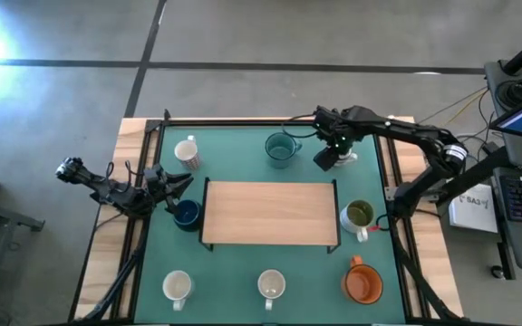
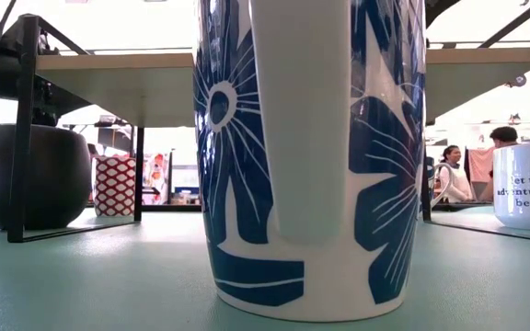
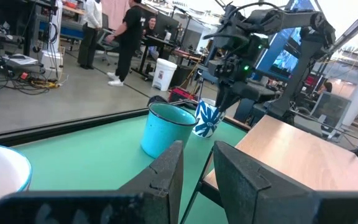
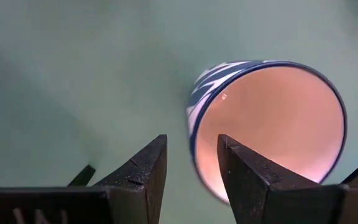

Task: Place coffee mugs
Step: Put the top blue patterned mug on the shelf, then put the light blue mug on the shelf

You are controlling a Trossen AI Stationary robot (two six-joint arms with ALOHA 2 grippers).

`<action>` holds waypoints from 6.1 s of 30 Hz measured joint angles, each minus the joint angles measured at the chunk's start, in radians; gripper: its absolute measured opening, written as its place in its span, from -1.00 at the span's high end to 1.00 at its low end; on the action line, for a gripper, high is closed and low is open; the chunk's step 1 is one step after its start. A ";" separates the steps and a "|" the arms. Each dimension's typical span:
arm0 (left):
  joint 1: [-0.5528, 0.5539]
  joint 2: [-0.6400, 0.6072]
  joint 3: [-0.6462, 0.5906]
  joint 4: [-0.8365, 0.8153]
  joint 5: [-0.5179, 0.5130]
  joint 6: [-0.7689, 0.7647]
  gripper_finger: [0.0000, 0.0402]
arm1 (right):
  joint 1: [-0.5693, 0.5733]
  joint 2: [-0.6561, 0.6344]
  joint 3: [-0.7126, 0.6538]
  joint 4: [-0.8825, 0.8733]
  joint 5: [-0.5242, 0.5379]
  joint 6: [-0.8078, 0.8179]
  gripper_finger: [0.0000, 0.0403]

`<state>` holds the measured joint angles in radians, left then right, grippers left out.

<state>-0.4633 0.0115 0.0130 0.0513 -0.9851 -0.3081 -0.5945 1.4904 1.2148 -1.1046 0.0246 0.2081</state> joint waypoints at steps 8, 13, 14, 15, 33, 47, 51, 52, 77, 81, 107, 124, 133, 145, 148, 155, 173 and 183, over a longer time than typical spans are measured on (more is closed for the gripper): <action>0.000 0.000 0.000 0.000 0.000 0.000 0.64 | -0.034 0.081 0.000 0.018 -0.005 -0.011 0.47; 0.000 0.000 0.000 0.000 0.000 0.000 0.64 | -0.036 0.097 0.000 0.021 -0.005 -0.044 0.62; 0.000 0.000 0.000 0.000 0.000 0.000 0.64 | -0.037 0.097 0.000 0.020 -0.002 -0.050 0.67; 0.000 0.000 0.000 0.000 0.000 0.000 0.64 | -0.037 0.096 0.000 0.020 0.001 -0.053 0.72; 0.000 0.000 0.000 0.000 0.000 0.000 0.64 | 0.001 0.000 0.193 -0.263 -0.006 -0.318 0.92; 0.000 0.000 0.000 0.000 0.000 0.000 0.64 | 0.240 -0.019 0.473 -0.359 -0.009 -0.523 0.93; 0.000 0.000 0.000 0.000 0.000 0.000 0.64 | 0.339 -0.017 0.515 -0.357 -0.010 -0.541 0.93; 0.000 0.000 0.000 0.000 0.000 0.000 0.64 | 0.360 -0.017 0.521 -0.358 -0.010 -0.547 0.92; 0.000 0.000 0.000 0.000 0.000 0.000 0.64 | 0.632 0.011 0.531 -0.465 -0.118 -0.568 0.86; 0.000 0.000 0.000 0.000 0.000 0.000 0.64 | 0.632 0.021 0.531 -0.465 -0.047 -0.555 0.86; 0.000 0.000 0.000 0.000 0.000 0.000 0.64 | 0.632 0.026 0.531 -0.467 -0.106 -0.532 0.85; 0.000 0.000 0.000 0.000 0.000 0.000 0.64 | 0.632 0.023 0.531 -0.466 -0.136 -0.531 0.51; 0.000 0.000 0.000 0.000 0.000 0.000 0.64 | 0.632 0.011 0.531 -0.464 -0.137 -0.495 0.59; 0.000 0.000 0.000 0.000 0.000 0.000 0.64 | 0.632 -0.056 0.531 -0.371 -0.134 -0.486 0.64; 0.000 0.000 0.000 0.009 -0.001 0.007 0.64 | 0.632 -0.081 0.531 -0.300 -0.129 -0.440 0.64; 0.000 0.000 0.000 0.022 -0.060 -0.006 0.64 | 0.632 -0.121 0.531 -0.148 -0.084 -0.337 0.64; 0.003 0.000 0.000 0.399 0.015 0.079 0.64 | 0.558 -0.116 0.531 0.026 0.057 -0.119 0.55; 0.003 0.038 0.125 0.445 0.112 0.207 0.64 | 0.471 -0.051 0.531 0.048 0.053 0.028 0.38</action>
<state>-0.4603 0.0497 0.1377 0.4967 -0.8735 -0.1012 -0.1231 1.4394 1.7454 -1.0565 0.0779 0.2357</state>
